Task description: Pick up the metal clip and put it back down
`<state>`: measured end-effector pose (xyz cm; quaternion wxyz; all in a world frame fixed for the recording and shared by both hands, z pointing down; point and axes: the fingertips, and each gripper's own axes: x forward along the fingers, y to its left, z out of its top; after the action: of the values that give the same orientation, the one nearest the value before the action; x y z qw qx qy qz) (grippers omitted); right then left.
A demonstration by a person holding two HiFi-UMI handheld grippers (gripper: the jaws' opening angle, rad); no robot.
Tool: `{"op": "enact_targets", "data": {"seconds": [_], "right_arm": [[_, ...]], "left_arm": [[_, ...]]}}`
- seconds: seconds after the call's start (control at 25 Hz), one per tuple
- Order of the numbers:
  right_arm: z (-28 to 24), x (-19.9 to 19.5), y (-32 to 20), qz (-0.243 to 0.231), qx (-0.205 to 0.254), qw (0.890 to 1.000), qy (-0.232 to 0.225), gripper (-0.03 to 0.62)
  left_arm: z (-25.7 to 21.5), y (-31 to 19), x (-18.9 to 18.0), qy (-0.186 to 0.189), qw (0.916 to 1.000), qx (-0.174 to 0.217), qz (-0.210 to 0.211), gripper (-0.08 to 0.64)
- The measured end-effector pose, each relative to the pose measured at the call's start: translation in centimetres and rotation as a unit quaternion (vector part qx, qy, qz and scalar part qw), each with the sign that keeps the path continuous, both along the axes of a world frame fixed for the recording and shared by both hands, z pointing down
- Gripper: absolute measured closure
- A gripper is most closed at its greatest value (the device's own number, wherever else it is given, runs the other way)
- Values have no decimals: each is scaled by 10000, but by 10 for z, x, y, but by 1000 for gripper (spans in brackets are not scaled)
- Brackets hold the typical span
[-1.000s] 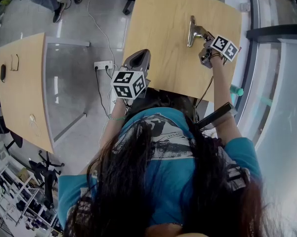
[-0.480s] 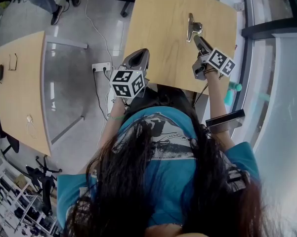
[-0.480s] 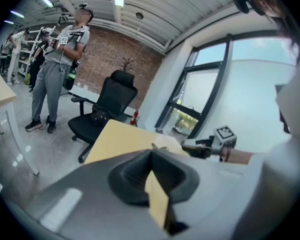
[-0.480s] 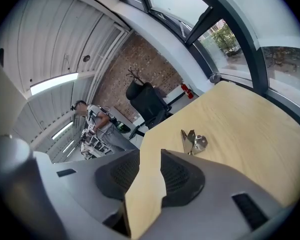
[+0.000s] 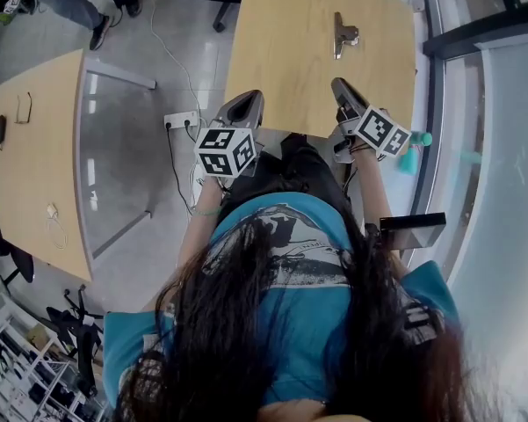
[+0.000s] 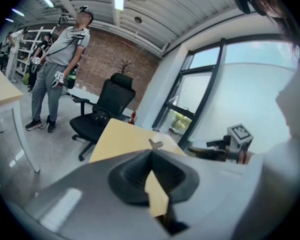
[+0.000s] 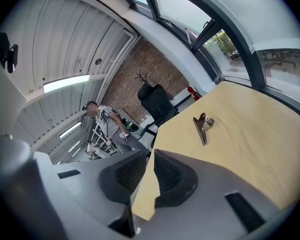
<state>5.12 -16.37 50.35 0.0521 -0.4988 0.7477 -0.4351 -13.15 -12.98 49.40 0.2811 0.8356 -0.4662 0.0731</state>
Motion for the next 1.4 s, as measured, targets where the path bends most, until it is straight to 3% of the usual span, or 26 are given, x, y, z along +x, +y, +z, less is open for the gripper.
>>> {"op": "enact_targets", "data": {"seconds": [0.6,1.08,1.4], "right_arm": [[3,-49,128,-315,-331,9989,-136,545],[12,-21,193,-525,-501,9974,41,552],[17,23,283,-754,-480,9960,-16,554]], "left_arm": [[13,86,16,293,9984,-255,410,557],[7,125,65,333,9979,-119,537,557],[2,212,119,226,9984,-36,508,557]]}}
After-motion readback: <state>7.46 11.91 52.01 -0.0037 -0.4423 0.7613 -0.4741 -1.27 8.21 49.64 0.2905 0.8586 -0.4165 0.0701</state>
